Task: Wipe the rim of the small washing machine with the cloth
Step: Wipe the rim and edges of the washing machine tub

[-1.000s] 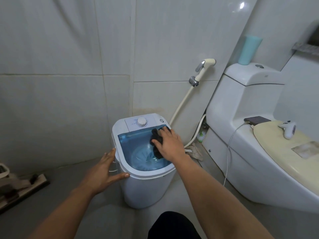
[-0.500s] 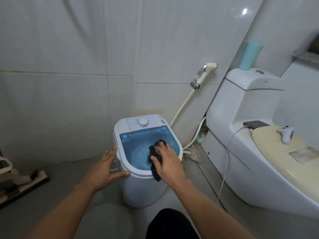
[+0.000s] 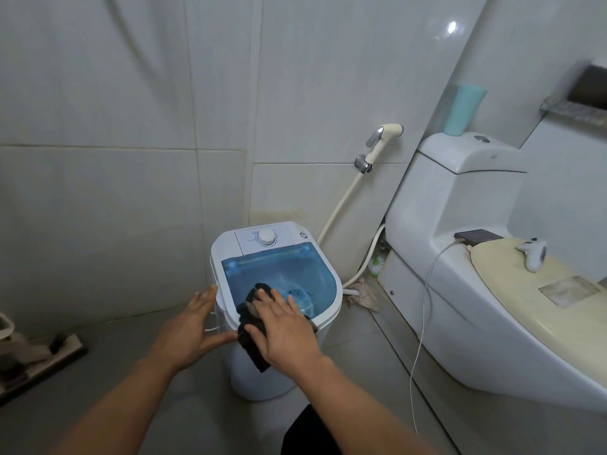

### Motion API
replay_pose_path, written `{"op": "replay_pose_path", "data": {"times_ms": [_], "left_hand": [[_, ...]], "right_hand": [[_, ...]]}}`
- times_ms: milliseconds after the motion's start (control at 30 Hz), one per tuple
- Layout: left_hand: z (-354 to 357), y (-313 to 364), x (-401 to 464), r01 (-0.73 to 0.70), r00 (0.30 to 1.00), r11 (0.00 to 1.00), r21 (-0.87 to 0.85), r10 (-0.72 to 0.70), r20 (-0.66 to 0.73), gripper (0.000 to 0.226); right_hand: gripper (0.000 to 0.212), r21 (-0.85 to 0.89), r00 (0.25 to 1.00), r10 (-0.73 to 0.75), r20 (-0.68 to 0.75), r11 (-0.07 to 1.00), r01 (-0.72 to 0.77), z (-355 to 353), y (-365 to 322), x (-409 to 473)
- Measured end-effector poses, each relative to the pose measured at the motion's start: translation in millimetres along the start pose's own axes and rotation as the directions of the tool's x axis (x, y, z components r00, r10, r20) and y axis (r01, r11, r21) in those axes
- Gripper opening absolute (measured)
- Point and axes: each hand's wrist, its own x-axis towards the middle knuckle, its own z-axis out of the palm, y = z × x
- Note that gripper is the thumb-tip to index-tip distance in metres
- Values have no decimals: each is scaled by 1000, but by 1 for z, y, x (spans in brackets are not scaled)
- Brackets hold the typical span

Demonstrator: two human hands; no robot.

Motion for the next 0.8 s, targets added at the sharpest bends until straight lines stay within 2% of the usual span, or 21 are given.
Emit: {"op": "replay_pose_path", "data": {"times_ms": [133, 233, 433, 500, 600, 800], "left_hand": [[-1, 0, 0, 8, 1000, 1000, -13, -8, -4, 137], [-1, 0, 0, 15, 1000, 1000, -20, -14, 8, 136], [-1, 0, 0, 30, 999, 999, -25, -30, 17, 138], [0, -1, 0, 31, 999, 999, -30, -31, 18, 137], [0, -1, 0, 34, 999, 998, -46, -33, 18, 135], [1, -2, 0, 42, 999, 997, -63, -40, 29, 136]], "right_hand": [[57, -38, 996, 54, -66, 998, -57, -11, 32, -11], [51, 6, 977, 185, -111, 983, -185, -20, 55, -14], [49, 136, 865, 468, -183, 883, -449, -27, 98, 18], [46, 154, 836, 516, -185, 856, -494, -27, 105, 38], [38, 101, 846, 491, -209, 871, -481, -27, 104, 67], [46, 2, 920, 371, -127, 928, -374, -10, 72, 111]]}}
